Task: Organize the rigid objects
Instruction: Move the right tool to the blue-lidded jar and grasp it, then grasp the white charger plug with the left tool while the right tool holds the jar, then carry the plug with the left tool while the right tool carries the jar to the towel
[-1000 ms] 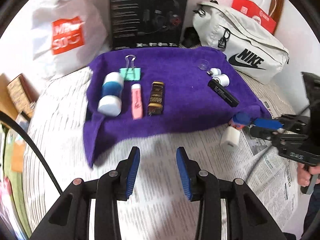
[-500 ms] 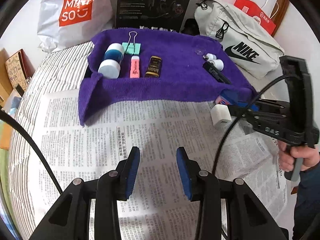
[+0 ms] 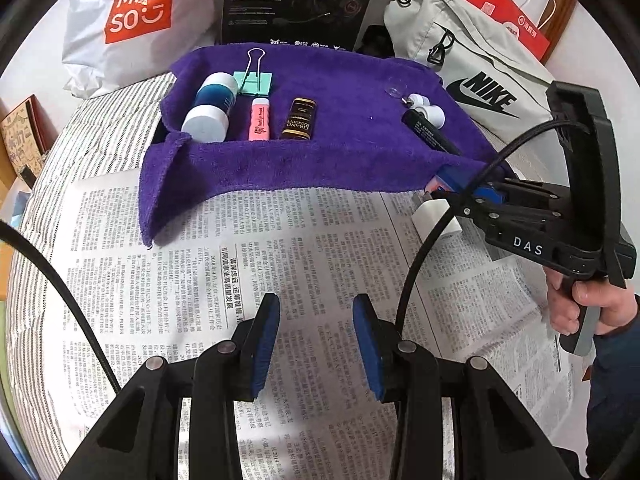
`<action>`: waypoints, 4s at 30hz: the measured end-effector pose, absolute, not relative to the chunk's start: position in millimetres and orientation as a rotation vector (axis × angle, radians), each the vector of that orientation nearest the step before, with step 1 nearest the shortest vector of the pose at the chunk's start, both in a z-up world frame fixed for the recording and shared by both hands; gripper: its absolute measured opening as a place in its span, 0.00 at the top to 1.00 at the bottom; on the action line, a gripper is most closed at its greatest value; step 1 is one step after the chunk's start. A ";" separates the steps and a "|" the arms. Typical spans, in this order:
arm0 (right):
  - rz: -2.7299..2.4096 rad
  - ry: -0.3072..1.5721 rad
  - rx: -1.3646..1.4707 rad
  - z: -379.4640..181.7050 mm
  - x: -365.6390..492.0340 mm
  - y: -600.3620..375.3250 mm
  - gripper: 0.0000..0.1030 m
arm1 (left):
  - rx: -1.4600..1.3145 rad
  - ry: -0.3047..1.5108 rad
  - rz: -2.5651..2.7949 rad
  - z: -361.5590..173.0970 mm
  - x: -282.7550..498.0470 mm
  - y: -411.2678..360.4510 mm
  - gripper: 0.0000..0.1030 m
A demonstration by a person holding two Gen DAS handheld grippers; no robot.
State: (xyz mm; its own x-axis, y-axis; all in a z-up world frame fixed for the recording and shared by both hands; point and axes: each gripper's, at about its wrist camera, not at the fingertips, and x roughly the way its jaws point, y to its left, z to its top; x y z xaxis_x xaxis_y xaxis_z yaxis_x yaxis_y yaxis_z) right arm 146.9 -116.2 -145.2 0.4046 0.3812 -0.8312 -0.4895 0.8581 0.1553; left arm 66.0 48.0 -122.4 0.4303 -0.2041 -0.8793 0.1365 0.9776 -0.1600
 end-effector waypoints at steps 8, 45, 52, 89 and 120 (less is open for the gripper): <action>0.518 1.006 -0.070 -138.9 137.4 -137.9 0.80 | -0.080 1.098 -0.210 -120.7 69.4 52.9 0.65; 0.296 1.037 0.021 -139.1 78.8 -228.9 0.80 | -0.011 1.146 -0.294 -127.5 126.5 -61.4 0.63; 0.309 1.041 0.022 -141.3 79.6 -226.1 0.80 | 0.066 1.131 -0.261 -129.9 121.1 -52.9 0.63; 0.379 1.015 -0.014 -124.1 95.8 -190.1 0.80 | 0.051 1.094 -0.254 -118.1 108.2 -15.0 0.75; 0.377 0.934 -0.033 -86.2 157.4 -177.6 0.80 | 0.004 1.000 -0.200 -68.2 140.9 25.2 0.75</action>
